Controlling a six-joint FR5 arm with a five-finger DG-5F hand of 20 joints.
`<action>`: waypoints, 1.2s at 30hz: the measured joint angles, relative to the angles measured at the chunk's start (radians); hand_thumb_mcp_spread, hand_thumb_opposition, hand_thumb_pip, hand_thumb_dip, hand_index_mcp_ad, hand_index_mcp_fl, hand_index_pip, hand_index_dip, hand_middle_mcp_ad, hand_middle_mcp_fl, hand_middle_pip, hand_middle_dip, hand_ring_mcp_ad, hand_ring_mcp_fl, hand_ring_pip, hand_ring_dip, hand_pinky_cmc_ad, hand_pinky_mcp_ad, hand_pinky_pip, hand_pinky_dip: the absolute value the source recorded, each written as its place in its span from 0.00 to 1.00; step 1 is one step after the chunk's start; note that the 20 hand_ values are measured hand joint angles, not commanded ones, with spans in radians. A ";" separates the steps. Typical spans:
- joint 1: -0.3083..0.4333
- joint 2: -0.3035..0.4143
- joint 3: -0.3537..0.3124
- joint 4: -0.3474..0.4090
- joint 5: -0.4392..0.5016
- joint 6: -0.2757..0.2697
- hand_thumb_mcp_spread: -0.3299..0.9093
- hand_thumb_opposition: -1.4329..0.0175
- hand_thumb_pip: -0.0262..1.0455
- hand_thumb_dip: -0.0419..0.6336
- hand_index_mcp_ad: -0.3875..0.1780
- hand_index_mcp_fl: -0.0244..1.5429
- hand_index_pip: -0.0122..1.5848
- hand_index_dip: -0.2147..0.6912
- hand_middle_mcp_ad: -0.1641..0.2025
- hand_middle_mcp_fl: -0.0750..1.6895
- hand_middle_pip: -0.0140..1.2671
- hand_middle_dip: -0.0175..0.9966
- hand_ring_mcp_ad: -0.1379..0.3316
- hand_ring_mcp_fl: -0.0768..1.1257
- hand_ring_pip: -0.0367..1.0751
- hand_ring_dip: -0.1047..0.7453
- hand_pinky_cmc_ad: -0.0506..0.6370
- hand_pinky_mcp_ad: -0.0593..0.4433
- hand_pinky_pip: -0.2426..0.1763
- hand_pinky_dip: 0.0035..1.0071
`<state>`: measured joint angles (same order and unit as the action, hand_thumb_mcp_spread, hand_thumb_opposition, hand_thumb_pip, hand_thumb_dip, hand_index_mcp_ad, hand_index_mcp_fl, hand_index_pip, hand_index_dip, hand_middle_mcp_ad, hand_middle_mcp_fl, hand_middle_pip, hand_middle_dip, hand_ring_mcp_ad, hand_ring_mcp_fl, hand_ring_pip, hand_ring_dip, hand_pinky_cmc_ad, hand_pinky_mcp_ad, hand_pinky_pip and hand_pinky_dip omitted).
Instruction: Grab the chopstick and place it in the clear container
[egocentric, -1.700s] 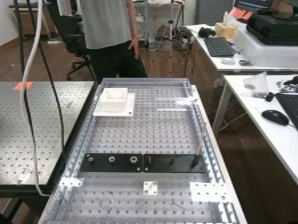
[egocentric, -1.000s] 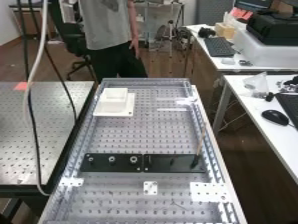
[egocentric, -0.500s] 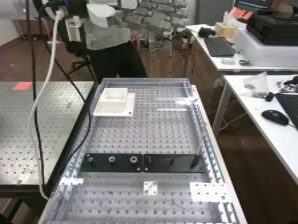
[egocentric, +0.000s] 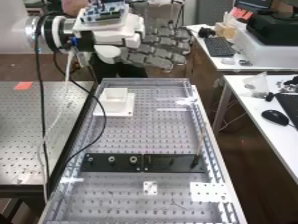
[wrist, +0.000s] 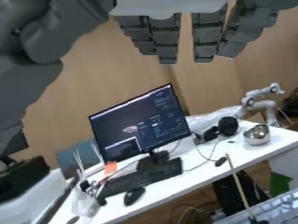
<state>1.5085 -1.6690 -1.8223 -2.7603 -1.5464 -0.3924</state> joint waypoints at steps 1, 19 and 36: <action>-0.001 -0.004 -0.006 0.015 0.003 0.013 0.39 0.52 0.34 0.07 0.93 0.02 0.05 0.24 0.83 0.06 0.11 0.06 0.79 0.10 0.09 0.10 0.37 0.52 0.24 0.20; -0.009 -0.192 -0.160 0.526 0.242 0.365 0.45 0.50 0.64 0.25 0.81 0.11 0.06 0.50 0.83 0.23 0.11 0.38 0.82 0.07 0.11 0.12 0.38 0.58 0.24 0.24; -0.009 -0.360 -0.036 0.498 0.404 0.569 0.51 0.46 0.79 0.49 0.73 0.22 0.42 0.39 0.82 0.26 0.12 0.54 0.82 0.12 0.11 0.29 0.39 0.58 0.25 0.29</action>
<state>1.4999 -2.0295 -1.8586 -2.2620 -1.1424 0.1768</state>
